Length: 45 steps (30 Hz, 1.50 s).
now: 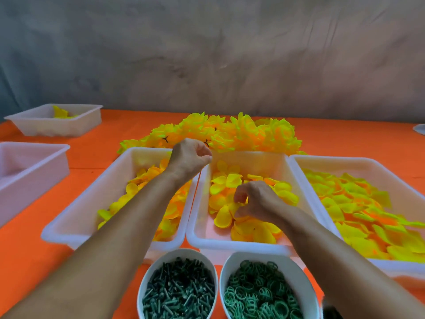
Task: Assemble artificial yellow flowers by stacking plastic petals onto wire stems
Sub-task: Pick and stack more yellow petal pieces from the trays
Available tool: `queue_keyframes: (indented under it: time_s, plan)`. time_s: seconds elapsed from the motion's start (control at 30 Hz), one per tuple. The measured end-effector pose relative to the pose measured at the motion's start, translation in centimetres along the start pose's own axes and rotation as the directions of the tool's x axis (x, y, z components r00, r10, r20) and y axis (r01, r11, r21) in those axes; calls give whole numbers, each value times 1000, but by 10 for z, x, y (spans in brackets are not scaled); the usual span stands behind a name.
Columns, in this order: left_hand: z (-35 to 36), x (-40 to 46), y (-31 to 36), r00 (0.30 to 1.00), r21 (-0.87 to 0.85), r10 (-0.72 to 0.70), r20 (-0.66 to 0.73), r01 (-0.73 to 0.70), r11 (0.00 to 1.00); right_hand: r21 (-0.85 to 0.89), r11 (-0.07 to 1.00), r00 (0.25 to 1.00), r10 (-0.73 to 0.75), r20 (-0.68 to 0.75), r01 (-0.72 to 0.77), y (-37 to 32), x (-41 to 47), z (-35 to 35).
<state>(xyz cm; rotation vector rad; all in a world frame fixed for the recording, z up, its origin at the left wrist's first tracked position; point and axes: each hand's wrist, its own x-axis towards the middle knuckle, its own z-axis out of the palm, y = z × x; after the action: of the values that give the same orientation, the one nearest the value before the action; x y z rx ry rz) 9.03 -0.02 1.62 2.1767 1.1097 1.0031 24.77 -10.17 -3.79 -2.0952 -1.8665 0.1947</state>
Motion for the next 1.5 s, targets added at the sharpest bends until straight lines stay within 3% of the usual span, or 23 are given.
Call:
queue_keyframes:
  time_s: [0.1,0.2,0.27,0.33,0.4,0.43,0.5,0.57,0.63,0.7,0.9,1.0,1.2,1.5]
  plan:
    - [24,1,1,978,232,83,193,-128,964,136,990,999,34,19,-37,4,3,-2]
    - [46,-2,-3,918,549,64,390,-288,785,244,967,995,87,-48,-73,3,5,-2]
    - [55,-2,-6,913,684,61,403,-344,644,314,941,971,186,-153,-131,3,7,-3]
    - [59,0,-4,921,723,76,383,-350,596,382,909,935,269,-232,-167,5,9,-4]
    - [58,-1,-7,936,655,103,337,-311,689,449,879,908,309,-282,-160,7,11,-6]
    - [54,-1,-10,951,545,113,286,-259,798,474,868,897,317,-307,-145,8,11,-7]
    - [44,-2,-16,974,115,91,206,-116,987,529,845,882,311,-355,-85,9,11,-9]
    - [35,-6,-18,967,-318,121,226,-45,947,654,757,893,286,-348,13,8,10,-13]
    - [32,-8,-18,956,-488,167,243,-28,873,809,579,937,219,-272,100,5,8,-14]
    - [34,-8,-16,953,-547,168,251,-3,837,882,453,964,151,-221,131,3,6,-13]
    - [33,-7,-19,966,-517,138,219,-5,856,969,248,991,130,-26,-7,7,9,-20]
    - [35,-8,-20,964,-505,138,226,-5,863,960,276,996,84,26,-48,7,9,-18]
    - [35,-8,-20,969,-542,149,197,-19,840,963,267,975,220,-36,-24,8,10,-16]
    - [34,-8,-20,965,-543,176,193,-44,839,975,224,961,273,-49,-14,8,12,-16]
